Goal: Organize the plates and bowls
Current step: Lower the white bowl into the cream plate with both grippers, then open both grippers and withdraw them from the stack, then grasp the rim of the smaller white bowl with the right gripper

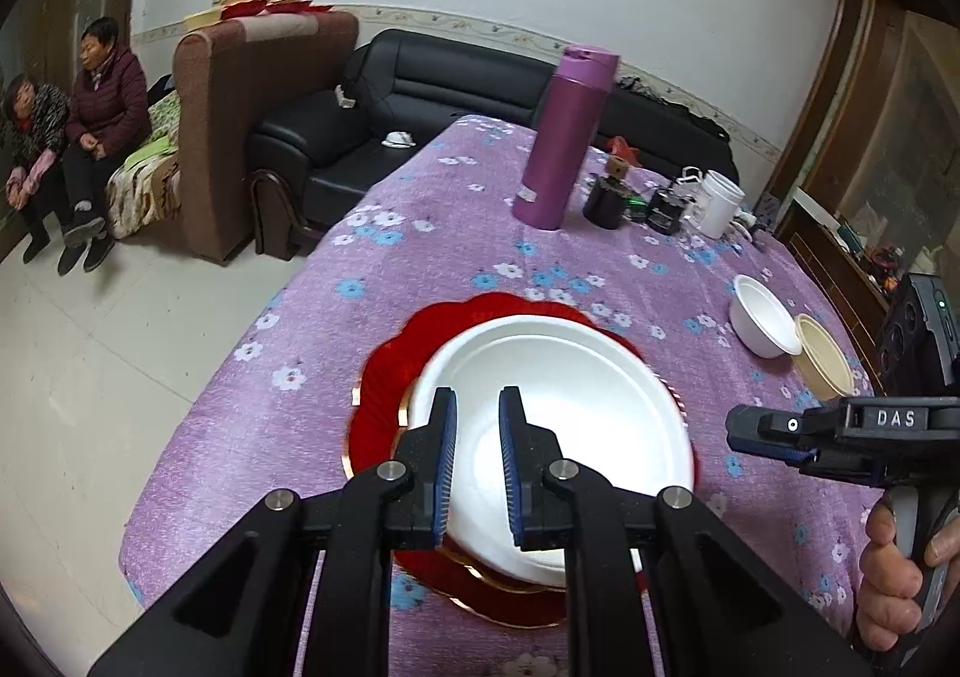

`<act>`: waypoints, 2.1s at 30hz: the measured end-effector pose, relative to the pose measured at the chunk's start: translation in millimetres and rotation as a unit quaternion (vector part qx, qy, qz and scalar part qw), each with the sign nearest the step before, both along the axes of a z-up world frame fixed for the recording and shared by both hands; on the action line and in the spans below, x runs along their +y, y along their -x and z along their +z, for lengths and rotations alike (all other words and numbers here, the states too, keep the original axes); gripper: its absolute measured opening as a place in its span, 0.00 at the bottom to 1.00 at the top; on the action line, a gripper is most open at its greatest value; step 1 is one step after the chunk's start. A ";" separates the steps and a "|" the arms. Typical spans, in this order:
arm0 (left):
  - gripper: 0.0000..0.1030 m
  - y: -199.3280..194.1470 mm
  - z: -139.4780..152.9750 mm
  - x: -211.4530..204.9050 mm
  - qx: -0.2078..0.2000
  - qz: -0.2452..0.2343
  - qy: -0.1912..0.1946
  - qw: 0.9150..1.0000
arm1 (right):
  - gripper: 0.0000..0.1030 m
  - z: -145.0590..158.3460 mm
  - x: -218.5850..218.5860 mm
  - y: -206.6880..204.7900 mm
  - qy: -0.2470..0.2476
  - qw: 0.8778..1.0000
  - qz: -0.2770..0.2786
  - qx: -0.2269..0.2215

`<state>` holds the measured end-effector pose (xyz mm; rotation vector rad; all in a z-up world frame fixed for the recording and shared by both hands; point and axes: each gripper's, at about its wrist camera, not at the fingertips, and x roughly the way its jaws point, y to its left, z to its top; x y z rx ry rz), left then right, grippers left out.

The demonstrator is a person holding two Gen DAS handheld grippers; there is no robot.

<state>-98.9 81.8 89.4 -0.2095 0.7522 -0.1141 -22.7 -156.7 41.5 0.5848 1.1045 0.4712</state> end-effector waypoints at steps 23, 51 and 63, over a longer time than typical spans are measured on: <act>0.24 1.2 -40.3 -205.9 0.038 -0.200 -0.085 0.975 | 0.28 -25.0 -177.2 26.3 -0.050 0.982 -0.182 0.008; 0.26 -12.0 -75.3 -233.2 0.059 -0.213 -0.088 0.971 | 0.07 -15.6 -223.6 -17.8 -0.015 0.971 -0.237 -0.010; 0.39 9.0 -30.2 -232.6 0.018 -0.238 -0.068 0.969 | 0.09 -40.4 -226.7 95.4 -0.027 0.989 -0.143 0.026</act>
